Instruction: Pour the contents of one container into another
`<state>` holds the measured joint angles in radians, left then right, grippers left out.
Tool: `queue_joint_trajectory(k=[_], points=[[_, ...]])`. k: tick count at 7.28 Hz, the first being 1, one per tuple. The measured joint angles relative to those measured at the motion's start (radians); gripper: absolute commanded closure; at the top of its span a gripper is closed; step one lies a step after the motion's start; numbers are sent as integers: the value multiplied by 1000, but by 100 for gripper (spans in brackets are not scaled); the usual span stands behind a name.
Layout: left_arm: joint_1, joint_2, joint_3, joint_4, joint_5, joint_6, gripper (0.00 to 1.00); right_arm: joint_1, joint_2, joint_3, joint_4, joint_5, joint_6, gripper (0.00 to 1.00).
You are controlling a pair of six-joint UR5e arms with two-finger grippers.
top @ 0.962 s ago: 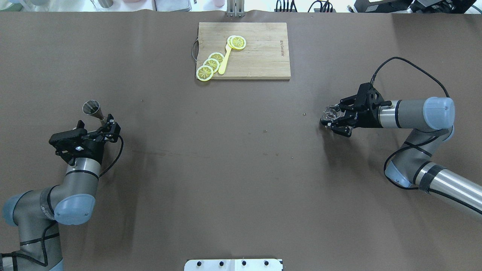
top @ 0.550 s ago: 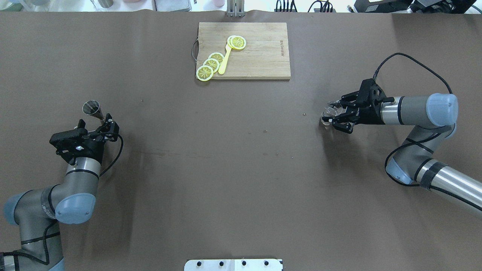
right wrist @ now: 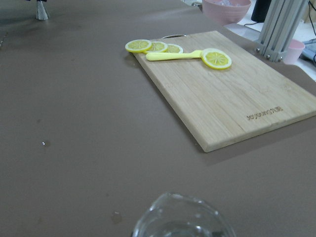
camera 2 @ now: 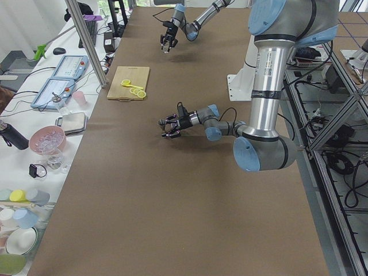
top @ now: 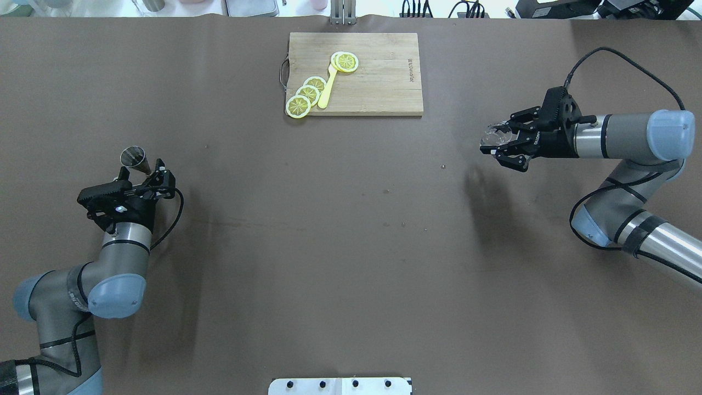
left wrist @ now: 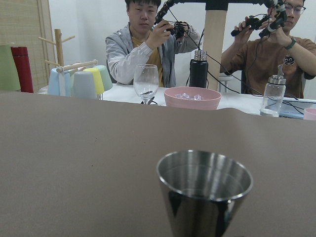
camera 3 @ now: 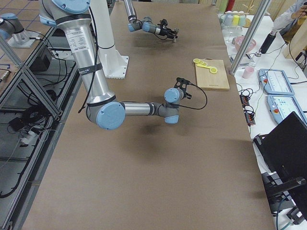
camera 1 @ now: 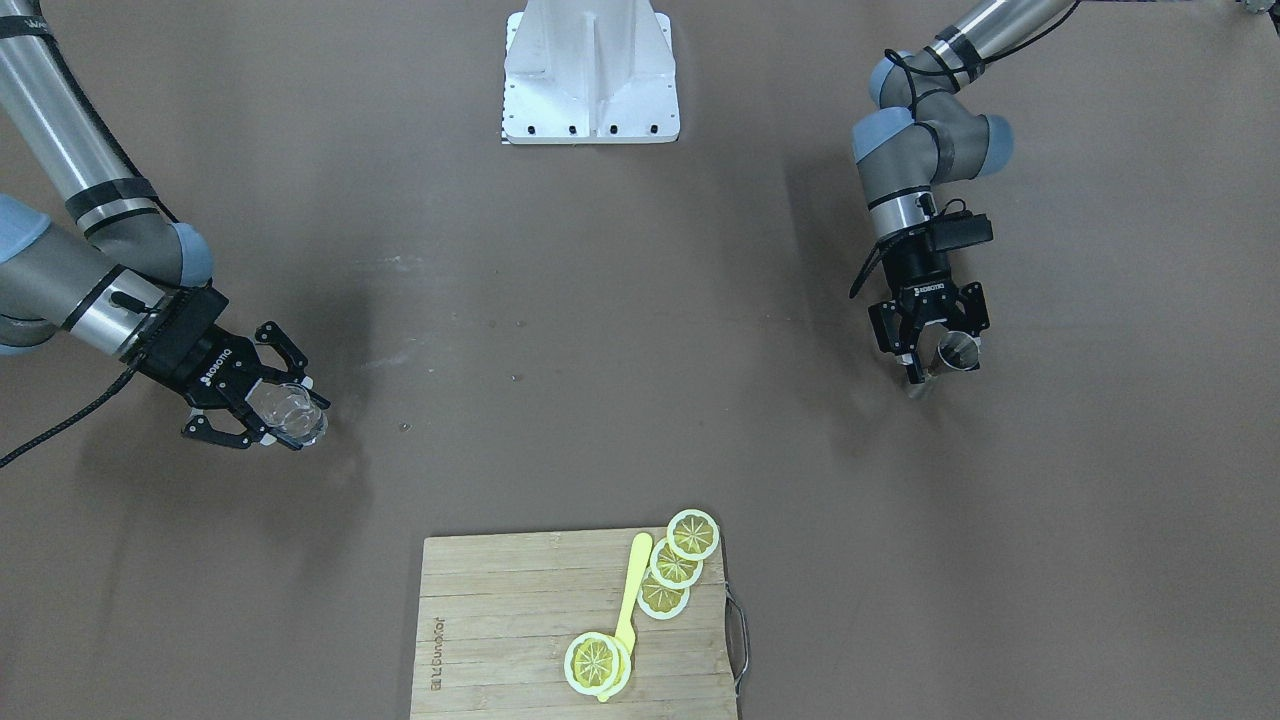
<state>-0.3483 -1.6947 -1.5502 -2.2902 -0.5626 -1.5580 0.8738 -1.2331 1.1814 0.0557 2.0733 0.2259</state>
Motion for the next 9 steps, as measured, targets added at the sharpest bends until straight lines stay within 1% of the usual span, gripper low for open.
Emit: queue_joint_trajectory(k=[2,4,5,6,8,9], points=[[-5,-9,7,7,2,1,37,13,6,37,-14,9,-40,100],[-6,-26,33,7,14,2,37,24,10,118,-138,38,-141,100],[-5,-31,37,7,34,1,39,29,9,164,-201,45,-162,100],[-4,-33,38,8,48,1,41,30,8,215,-263,47,-172,100],[-3,-34,42,8,57,1,41,26,6,328,-390,48,-192,100],[-1,-34,45,8,58,1,41,19,3,393,-468,48,-230,100]])
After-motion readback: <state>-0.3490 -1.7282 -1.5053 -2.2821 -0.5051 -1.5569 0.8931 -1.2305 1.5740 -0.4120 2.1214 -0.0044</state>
